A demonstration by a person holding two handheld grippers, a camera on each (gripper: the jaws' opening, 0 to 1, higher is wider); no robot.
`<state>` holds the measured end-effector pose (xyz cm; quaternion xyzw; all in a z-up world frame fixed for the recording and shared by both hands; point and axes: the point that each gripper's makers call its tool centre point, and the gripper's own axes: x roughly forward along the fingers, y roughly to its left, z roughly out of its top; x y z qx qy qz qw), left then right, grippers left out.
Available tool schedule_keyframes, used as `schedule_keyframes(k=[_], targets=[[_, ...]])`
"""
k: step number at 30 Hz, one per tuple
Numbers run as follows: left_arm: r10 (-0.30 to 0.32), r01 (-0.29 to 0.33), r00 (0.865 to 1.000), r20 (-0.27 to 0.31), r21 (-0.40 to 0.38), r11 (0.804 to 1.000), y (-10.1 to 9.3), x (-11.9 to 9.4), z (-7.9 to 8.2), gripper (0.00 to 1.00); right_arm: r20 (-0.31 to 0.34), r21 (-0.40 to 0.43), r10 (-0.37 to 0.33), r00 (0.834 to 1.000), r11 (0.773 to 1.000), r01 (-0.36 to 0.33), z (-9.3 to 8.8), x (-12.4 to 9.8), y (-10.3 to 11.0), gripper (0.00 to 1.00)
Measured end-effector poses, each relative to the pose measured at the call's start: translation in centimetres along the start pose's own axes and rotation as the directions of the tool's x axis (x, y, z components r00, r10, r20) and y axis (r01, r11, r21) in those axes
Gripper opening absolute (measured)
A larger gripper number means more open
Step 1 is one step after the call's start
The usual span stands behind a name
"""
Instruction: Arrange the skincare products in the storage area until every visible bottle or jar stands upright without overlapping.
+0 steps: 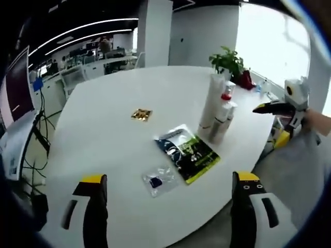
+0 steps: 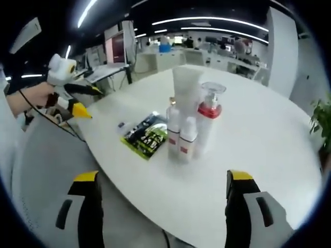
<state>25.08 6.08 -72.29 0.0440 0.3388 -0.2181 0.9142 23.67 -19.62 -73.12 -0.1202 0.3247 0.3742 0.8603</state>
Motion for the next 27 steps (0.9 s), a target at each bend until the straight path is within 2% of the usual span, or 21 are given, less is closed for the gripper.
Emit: schedule_keyframes(k=[7, 16, 20, 27], targets=[[-0.012, 0.015, 0.998, -0.068, 0.041, 0.999, 0.6, 1.7, 0.3, 0.94, -0.006, 0.008, -0.005, 1.0, 1.0, 0.005, 0.0, 0.0, 0.0, 0.99], [-0.027, 0.032, 0.995, -0.1, 0.05, 0.998, 1.6, 4.1, 1.3, 0.96, -0.009, 0.024, -0.018, 1.0, 1.0, 0.018, -0.1, 0.0, -0.4, 0.99], [-0.039, 0.043, 0.995, -0.09, 0.041, 0.998, 1.8, 5.2, 1.7, 0.96, -0.016, 0.027, -0.017, 1.0, 0.999, 0.017, -0.3, 0.1, -0.4, 0.99], [-0.061, 0.069, 0.987, -0.146, 0.05, 0.996, 2.7, 7.3, 1.0, 0.93, -0.02, 0.044, -0.028, 0.999, 0.999, 0.029, -0.4, 0.0, -0.7, 0.99]])
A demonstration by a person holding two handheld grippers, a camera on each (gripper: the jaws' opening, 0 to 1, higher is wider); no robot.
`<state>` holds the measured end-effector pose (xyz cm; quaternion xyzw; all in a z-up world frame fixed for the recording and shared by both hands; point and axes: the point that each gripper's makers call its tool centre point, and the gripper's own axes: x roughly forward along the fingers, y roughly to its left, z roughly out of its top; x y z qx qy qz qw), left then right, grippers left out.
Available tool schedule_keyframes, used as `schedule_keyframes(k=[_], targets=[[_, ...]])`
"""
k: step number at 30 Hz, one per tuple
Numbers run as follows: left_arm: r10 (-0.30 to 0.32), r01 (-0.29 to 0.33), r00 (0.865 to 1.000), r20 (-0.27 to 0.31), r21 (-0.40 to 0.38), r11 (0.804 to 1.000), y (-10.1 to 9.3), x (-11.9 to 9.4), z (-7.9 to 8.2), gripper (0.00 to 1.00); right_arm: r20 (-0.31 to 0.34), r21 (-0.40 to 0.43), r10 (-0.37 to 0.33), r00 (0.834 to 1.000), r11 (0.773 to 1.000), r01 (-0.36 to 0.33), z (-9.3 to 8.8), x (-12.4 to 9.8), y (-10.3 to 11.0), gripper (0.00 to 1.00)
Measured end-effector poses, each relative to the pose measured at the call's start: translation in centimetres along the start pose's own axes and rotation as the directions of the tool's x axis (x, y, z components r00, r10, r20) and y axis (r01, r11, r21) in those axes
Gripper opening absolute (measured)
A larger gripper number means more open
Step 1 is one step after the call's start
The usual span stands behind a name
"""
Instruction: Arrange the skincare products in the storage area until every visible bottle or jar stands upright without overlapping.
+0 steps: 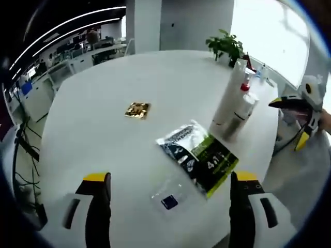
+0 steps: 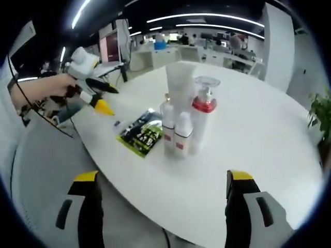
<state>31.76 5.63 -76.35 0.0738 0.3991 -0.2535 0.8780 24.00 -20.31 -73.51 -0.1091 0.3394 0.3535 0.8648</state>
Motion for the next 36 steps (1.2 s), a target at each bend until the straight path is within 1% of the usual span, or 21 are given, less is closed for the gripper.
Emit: schedule_keyframes(k=[2, 6, 10, 11, 13, 16, 18, 20, 24, 27, 31, 36], targets=[[-0.005, 0.005, 1.0, -0.014, -0.005, 1.0, 0.7, 0.8, 0.1, 0.94, 0.005, 0.01, -0.004, 1.0, 1.0, 0.004, 0.0, 0.0, -0.1, 0.99], [-0.016, 0.016, 1.0, -0.025, 0.002, 1.0, 0.8, 1.8, 0.9, 0.94, 0.006, 0.018, -0.01, 1.0, 1.0, 0.01, 0.2, -0.1, -0.1, 0.99], [-0.023, 0.024, 0.999, -0.044, 0.003, 1.0, 1.5, 3.4, 1.3, 0.93, 0.0, 0.022, -0.011, 1.0, 1.0, 0.011, 0.1, -0.1, 0.0, 0.99], [-0.024, 0.024, 0.998, -0.051, 0.002, 1.0, 1.8, 4.0, 1.4, 0.93, 0.0, 0.023, -0.013, 1.0, 1.0, 0.013, 0.1, -0.1, -0.1, 0.99], [-0.022, 0.022, 0.998, -0.062, -0.001, 1.0, 2.0, 4.4, 1.5, 0.93, 0.001, 0.029, -0.015, 1.0, 0.999, 0.015, 0.1, -0.1, -0.2, 0.99], [-0.031, 0.031, 0.997, -0.066, -0.009, 0.999, 2.2, 5.2, 2.0, 0.93, 0.004, 0.036, -0.024, 1.0, 0.999, 0.024, 0.1, -0.2, -0.4, 0.99], [-0.032, 0.031, 0.997, -0.069, -0.012, 0.999, 2.7, 6.2, 2.5, 0.93, 0.007, 0.048, -0.026, 1.0, 0.999, 0.025, 0.1, -0.2, -0.6, 0.99], [-0.03, 0.03, 0.997, -0.075, -0.004, 1.0, 2.8, 6.7, 2.8, 0.92, 0.008, 0.052, -0.024, 1.0, 0.998, 0.023, 0.2, -0.2, -0.5, 0.99], [-0.026, 0.027, 0.997, -0.078, 0.01, 1.0, 4.1, 8.1, 3.6, 0.92, -0.001, 0.05, -0.019, 1.0, 0.999, 0.019, 0.0, -0.1, -0.4, 0.99], [-0.029, 0.031, 0.996, -0.08, 0.018, 0.999, 4.3, 8.7, 4.3, 0.92, -0.005, 0.054, -0.021, 1.0, 0.998, 0.021, 0.0, -0.2, -0.4, 0.99], [-0.028, 0.032, 0.996, -0.085, 0.056, 0.998, 4.7, 9.4, 5.0, 0.94, 0.006, 0.073, -0.032, 0.999, 0.997, 0.031, 0.0, -0.3, -0.8, 0.98], [-0.023, 0.029, 0.995, -0.098, 0.056, 0.998, 5.6, 10.6, 5.7, 0.93, 0.005, 0.083, -0.029, 1.0, 0.996, 0.028, 0.0, -0.3, -0.8, 0.98]])
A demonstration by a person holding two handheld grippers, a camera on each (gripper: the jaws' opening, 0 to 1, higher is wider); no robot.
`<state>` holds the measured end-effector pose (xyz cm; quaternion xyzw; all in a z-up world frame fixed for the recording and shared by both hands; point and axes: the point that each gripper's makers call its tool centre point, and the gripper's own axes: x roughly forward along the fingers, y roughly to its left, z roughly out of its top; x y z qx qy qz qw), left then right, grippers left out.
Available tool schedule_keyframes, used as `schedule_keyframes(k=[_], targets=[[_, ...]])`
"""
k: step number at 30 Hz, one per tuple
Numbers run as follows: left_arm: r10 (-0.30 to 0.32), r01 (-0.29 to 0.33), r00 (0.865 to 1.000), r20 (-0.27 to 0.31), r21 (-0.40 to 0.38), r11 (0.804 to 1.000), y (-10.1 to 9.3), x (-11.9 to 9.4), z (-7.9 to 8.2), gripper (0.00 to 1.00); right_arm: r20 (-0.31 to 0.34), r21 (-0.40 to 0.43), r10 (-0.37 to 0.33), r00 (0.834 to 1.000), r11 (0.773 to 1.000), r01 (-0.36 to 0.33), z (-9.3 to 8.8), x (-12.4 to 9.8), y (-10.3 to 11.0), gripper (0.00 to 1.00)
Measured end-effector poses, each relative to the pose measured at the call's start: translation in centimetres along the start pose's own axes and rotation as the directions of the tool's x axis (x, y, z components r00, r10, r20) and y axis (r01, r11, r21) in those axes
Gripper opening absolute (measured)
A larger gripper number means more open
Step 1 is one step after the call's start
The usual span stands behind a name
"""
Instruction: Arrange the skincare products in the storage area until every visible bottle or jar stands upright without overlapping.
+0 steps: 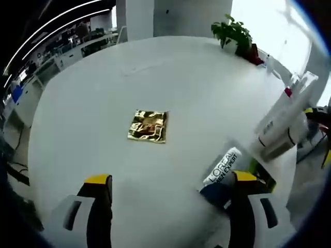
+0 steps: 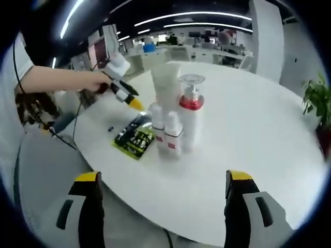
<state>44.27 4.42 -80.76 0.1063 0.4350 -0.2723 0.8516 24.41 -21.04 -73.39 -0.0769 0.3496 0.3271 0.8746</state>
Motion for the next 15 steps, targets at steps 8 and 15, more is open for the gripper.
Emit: schedule_keyframes(k=[8, 15], targets=[[-0.003, 0.003, 1.0, -0.002, 0.021, 1.0, 0.7, 1.0, 1.3, 0.91, -0.012, -0.001, 0.011, 1.0, 1.0, -0.011, -0.3, 0.1, 0.1, 0.98], [-0.016, 0.016, 1.0, -0.009, 0.044, 0.999, 0.6, 2.2, 3.1, 0.85, -0.01, 0.013, 0.011, 1.0, 1.0, -0.011, -0.4, 0.2, 0.0, 0.98]])
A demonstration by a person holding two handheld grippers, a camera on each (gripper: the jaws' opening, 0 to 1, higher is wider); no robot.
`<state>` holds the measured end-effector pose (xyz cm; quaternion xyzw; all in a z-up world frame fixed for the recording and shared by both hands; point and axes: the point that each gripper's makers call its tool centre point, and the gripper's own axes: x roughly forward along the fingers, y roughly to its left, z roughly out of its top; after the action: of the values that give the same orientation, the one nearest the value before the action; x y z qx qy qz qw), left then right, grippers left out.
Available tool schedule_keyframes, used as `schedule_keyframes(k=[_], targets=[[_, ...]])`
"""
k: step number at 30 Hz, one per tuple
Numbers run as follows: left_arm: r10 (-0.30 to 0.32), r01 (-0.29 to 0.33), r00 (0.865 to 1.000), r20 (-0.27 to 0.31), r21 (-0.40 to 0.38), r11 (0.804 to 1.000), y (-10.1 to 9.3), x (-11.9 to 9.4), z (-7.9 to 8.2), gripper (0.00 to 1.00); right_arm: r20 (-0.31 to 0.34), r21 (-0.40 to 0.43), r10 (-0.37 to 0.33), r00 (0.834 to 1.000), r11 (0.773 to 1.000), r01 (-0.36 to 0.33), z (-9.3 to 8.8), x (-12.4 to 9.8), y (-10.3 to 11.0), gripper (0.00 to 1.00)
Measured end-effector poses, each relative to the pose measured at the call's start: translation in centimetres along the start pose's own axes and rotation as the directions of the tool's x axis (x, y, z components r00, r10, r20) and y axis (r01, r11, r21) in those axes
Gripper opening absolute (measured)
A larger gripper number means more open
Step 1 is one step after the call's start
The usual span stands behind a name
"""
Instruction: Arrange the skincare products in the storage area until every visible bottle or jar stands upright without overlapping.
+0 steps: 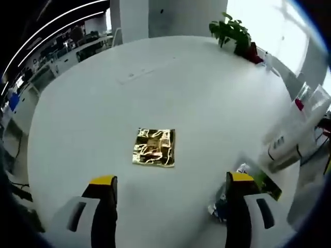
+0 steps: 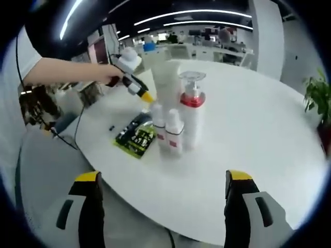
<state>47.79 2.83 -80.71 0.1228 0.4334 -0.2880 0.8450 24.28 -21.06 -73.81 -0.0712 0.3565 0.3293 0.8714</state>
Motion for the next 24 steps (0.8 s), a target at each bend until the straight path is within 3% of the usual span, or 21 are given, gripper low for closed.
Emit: schedule_keyframes(k=[9, 11, 16, 24], targets=[[0.0, 0.001, 0.999, -0.048, 0.033, 0.999, 0.5, 1.4, 1.1, 0.84, -0.006, 0.006, 0.0, 1.0, 1.0, 0.0, -0.1, 0.1, 0.0, 0.98], [-0.004, 0.01, 0.996, -0.088, 0.062, 0.998, 0.8, 2.2, 0.7, 0.79, -0.012, 0.007, 0.001, 1.0, 1.0, -0.001, -0.2, 0.1, 0.0, 0.97], [-0.012, 0.019, 0.995, -0.101, 0.065, 0.998, 1.5, 3.2, 0.9, 0.76, -0.011, 0.019, -0.004, 1.0, 1.0, 0.004, -0.2, 0.1, -0.1, 0.96], [-0.015, 0.027, 0.993, -0.121, 0.102, 0.994, 0.8, 2.8, 0.8, 0.65, -0.014, 0.02, -0.003, 1.0, 1.0, 0.004, -0.3, 0.1, -0.1, 0.96]])
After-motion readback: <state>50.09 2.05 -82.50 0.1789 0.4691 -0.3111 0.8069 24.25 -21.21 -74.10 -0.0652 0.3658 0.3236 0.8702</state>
